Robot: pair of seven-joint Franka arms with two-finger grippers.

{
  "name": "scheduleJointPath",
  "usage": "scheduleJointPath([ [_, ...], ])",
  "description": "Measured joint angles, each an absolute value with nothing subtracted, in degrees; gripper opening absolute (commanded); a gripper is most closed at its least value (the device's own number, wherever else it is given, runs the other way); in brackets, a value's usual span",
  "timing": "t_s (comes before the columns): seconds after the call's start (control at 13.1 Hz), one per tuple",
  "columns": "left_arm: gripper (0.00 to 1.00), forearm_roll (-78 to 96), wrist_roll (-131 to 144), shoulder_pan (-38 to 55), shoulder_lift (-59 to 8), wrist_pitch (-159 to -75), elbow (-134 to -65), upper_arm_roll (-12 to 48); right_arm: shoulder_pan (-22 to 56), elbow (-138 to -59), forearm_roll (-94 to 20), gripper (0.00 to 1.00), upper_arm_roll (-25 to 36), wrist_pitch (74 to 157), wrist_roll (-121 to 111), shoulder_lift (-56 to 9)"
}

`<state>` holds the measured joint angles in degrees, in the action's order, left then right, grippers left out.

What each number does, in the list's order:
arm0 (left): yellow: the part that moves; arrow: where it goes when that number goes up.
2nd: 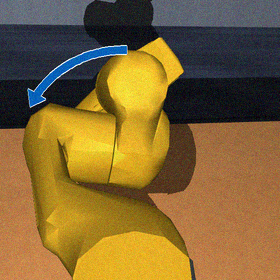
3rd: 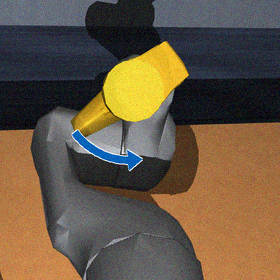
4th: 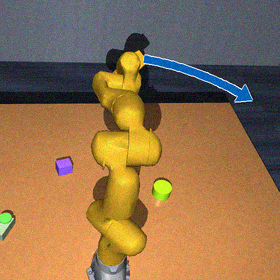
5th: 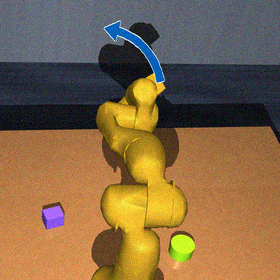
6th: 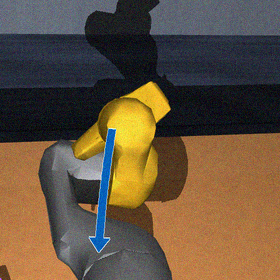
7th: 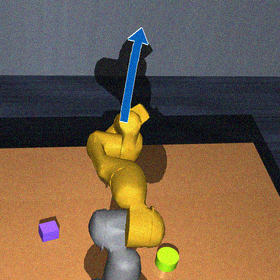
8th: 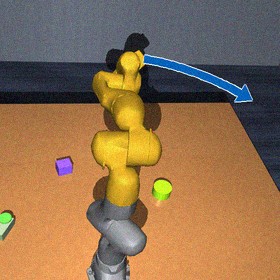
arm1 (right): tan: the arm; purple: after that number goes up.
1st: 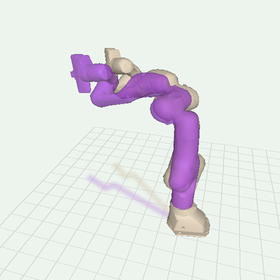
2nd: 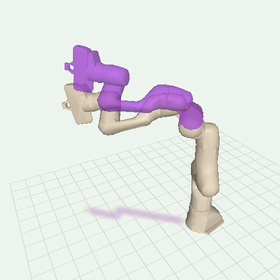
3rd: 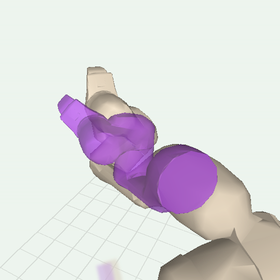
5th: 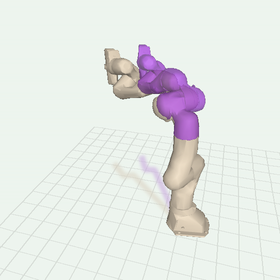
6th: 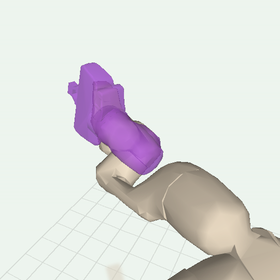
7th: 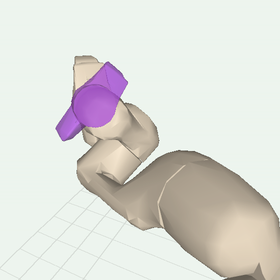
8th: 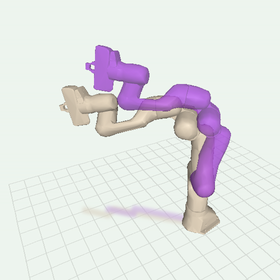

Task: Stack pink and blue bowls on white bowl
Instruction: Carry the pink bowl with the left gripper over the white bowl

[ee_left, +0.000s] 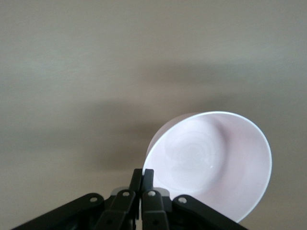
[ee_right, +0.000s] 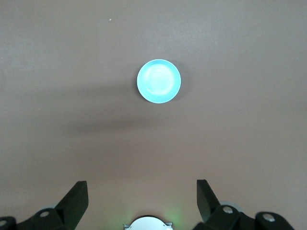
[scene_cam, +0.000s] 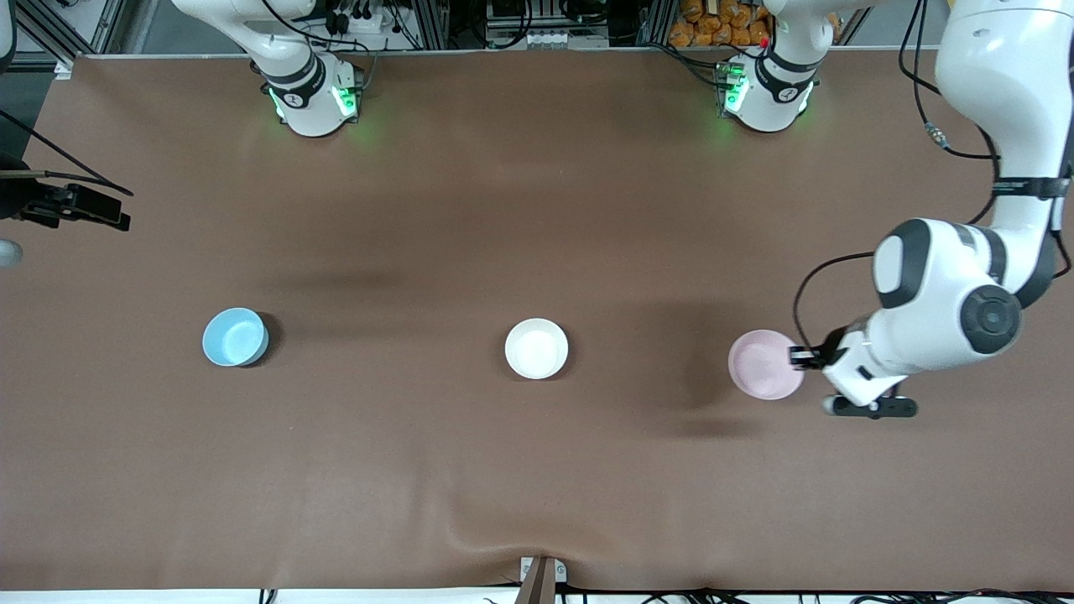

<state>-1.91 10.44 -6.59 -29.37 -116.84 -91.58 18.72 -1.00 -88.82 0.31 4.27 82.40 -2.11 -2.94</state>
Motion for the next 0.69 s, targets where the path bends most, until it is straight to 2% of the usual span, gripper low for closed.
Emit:
scheduleJointPath([
  [0.3,0.00,-1.9,24.6,4.2,-29.7,-116.8,-89.1,19.1,-1.0,-88.8,0.3,1.00,4.3,82.6,-2.1,-3.0],
  [0.69,0.00,-1.9,36.3,13.1,-34.0,-116.9,-83.4,18.9,-0.8,-88.9,0.3,1.00,4.2,82.6,-2.1,-3.0],
])
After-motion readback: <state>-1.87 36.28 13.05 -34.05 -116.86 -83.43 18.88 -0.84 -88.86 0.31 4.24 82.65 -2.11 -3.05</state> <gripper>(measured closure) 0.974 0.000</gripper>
